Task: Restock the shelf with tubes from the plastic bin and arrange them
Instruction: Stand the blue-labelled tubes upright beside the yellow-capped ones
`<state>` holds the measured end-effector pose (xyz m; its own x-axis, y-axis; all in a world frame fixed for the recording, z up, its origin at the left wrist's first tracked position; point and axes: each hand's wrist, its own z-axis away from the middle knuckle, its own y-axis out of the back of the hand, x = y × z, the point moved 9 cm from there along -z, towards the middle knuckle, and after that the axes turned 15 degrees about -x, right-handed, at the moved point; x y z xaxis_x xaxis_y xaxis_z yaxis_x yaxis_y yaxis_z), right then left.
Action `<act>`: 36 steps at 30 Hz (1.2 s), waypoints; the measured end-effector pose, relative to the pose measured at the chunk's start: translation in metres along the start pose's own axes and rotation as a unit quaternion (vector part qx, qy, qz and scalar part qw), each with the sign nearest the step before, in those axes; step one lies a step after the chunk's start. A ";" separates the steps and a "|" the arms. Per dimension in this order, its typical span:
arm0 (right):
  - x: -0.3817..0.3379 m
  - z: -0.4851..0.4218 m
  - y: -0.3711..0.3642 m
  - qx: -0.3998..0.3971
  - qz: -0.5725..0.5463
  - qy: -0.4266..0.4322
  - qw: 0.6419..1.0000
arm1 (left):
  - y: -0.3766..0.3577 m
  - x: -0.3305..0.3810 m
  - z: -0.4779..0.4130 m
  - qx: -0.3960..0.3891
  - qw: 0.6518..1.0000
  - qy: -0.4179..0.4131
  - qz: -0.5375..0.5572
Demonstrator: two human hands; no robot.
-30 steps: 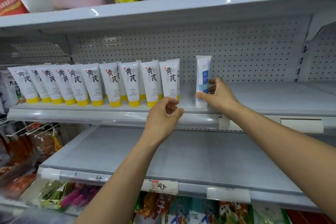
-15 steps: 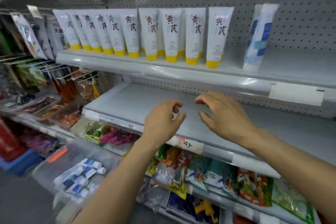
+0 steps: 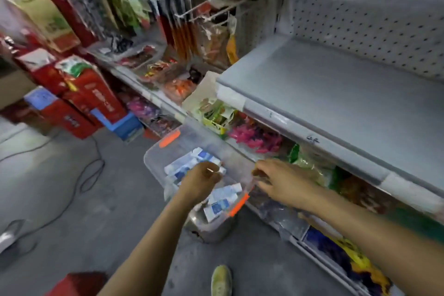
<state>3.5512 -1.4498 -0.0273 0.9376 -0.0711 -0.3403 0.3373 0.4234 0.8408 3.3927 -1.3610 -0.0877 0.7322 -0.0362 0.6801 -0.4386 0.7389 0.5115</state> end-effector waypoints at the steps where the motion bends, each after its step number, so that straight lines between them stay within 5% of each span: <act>1: -0.002 -0.030 -0.015 -0.031 -0.004 -0.002 1.000 | 0.013 -0.026 -0.017 0.002 0.999 0.021 0.026; 8: 0.018 -0.183 -0.130 -0.203 -0.014 -0.064 0.977 | 0.015 -0.167 -0.123 -0.056 0.966 0.166 0.189; 14: 0.054 -0.260 -0.210 -0.264 0.011 -0.112 0.958 | -0.018 -0.230 -0.205 -0.085 0.958 0.215 0.170; 21: 0.082 -0.313 -0.261 -0.282 0.101 -0.123 0.946 | 0.028 -0.239 -0.262 0.103 0.963 0.170 -0.182; 25: 0.074 -0.331 -0.285 -0.310 0.166 -0.095 0.931 | 0.016 -0.246 -0.304 0.006 0.925 0.134 -0.355; 31: 0.067 -0.337 -0.294 -0.337 0.289 -0.061 0.894 | 0.008 -0.225 -0.321 -0.009 0.876 0.087 -0.475; 36: 0.066 -0.315 -0.267 -0.319 0.200 -0.079 0.923 | 0.026 -0.194 -0.302 0.009 0.872 0.045 -0.488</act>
<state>3.4970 -1.2831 -0.4070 0.9940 0.0970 0.0509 -0.1095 0.8868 0.4490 3.3964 -1.1318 -0.3648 0.7994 -0.5873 -0.1268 0.4076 0.3750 0.8326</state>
